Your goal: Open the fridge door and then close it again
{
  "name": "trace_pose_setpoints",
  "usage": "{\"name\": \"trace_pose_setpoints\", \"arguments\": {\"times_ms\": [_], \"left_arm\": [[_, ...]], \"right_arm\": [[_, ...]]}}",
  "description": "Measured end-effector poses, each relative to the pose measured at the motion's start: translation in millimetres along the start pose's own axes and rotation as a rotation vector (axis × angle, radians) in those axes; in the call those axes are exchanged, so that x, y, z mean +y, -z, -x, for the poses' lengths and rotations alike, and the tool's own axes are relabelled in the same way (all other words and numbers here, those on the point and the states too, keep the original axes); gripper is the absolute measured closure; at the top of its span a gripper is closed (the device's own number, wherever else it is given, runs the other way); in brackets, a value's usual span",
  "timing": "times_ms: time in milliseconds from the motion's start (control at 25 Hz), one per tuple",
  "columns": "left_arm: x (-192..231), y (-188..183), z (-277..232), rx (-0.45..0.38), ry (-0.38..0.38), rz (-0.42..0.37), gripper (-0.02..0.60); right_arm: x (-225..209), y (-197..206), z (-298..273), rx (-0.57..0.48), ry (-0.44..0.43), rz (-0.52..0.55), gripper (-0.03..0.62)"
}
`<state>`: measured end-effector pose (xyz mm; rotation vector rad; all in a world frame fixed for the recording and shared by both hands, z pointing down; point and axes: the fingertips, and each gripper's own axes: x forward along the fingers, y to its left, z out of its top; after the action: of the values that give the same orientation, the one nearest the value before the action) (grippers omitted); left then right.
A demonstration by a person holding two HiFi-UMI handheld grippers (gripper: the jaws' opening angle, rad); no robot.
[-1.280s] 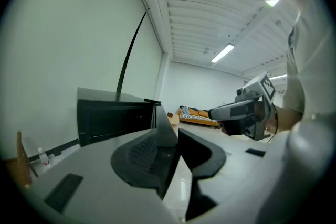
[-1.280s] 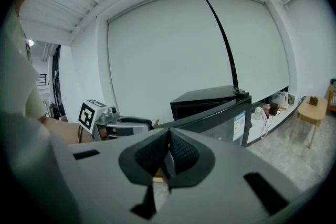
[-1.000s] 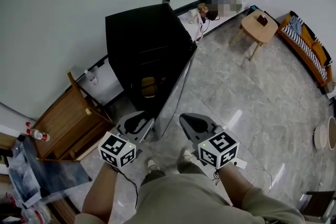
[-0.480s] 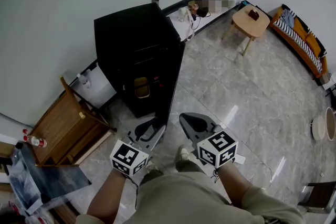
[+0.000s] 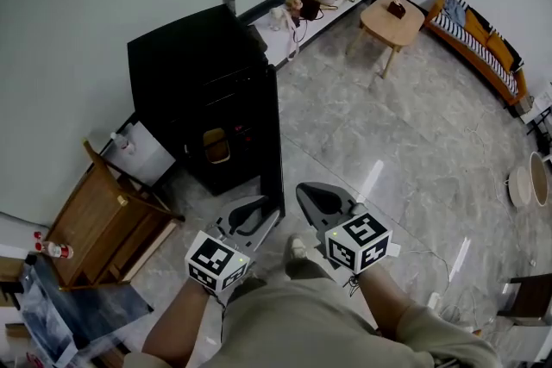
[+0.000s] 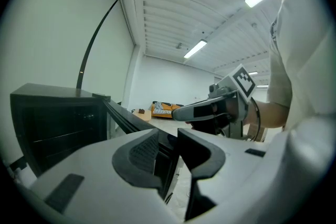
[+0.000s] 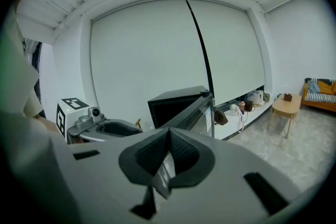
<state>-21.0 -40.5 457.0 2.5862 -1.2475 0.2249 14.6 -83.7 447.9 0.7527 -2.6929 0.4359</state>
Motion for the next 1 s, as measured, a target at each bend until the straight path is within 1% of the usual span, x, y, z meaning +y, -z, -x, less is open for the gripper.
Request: {"name": "trace_pose_setpoints", "arguments": {"times_ms": [160,440,720,1000], "left_arm": [[-17,-4,-23,0.002,0.061,0.015,0.491],[-47,-10,-73,0.023,0.154,-0.013,0.499],[-70,-21,-123,0.053,0.22,-0.045,0.499],[-83,-32,-165,0.073,0.249,-0.052,0.502]], "right_arm": [[-18,4,14,0.001,0.04,-0.007,0.597],[-61,13,48,-0.012,0.147,-0.042,0.597],[-104,17,85,-0.028,0.238,-0.081,0.597],[-142,18,111,-0.037,0.29,-0.104,0.597]]}}
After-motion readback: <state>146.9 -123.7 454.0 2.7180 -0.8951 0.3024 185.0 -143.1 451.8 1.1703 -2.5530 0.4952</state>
